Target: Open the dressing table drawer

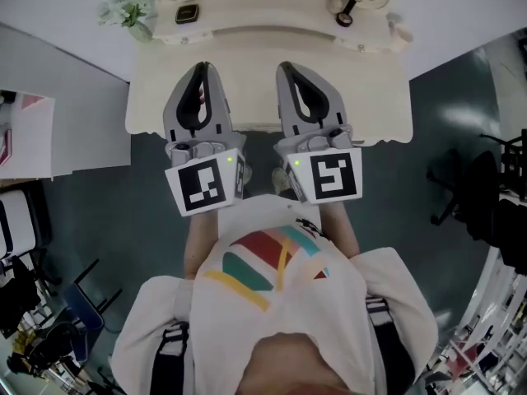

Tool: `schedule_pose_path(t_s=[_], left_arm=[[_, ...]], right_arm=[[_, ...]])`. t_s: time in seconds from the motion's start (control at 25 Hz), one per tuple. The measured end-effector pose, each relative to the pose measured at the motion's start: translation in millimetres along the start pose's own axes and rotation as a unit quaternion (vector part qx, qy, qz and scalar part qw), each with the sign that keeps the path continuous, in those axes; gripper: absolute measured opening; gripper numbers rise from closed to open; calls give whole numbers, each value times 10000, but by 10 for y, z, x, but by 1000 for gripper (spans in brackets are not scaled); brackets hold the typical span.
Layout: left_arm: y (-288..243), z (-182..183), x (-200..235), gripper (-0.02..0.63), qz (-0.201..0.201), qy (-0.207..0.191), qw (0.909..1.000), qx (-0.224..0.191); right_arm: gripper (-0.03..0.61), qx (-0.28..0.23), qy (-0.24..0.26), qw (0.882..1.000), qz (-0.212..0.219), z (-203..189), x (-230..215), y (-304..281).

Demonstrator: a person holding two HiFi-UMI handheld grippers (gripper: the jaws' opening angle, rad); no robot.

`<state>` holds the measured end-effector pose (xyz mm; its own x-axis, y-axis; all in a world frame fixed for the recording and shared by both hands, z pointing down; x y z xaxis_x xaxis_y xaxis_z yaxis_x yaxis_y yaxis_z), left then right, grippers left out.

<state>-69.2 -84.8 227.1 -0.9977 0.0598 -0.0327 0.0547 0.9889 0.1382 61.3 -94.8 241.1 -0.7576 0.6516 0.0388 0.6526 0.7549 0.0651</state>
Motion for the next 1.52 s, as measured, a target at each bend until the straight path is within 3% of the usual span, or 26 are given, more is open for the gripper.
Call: schedule_pose_path(t_s=[0.44,1.08,1.32,1.52], left_arm=[[-322,-97,281,17,-302,138,9994,101],[-429,-284,570,17,-446,126,9984,311],[-689,-522,747,20,-501,165,9978,412],[-1024,-951,987,117,-451,-131,9949,888]], right_arm=[[0,22,-71,9974,-715,-28,-12,-265],[0,231,-117,9963,-823,-188,169,-515],[0,435,-206,9955,-821,-338,163,-656],[0,611,-263,9950,-752,-483,155,-797]])
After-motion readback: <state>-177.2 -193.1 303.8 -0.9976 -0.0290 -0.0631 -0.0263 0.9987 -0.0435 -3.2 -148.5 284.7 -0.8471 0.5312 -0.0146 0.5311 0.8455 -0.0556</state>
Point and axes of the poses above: the fingertips, and each gripper's own axes: y backward along the fingers, x to its left, z out of its top, the point moved 4 cm from there along y, backward along the fingers, and after that the axes turned 7 degrees about z, right-handed, at the moved point
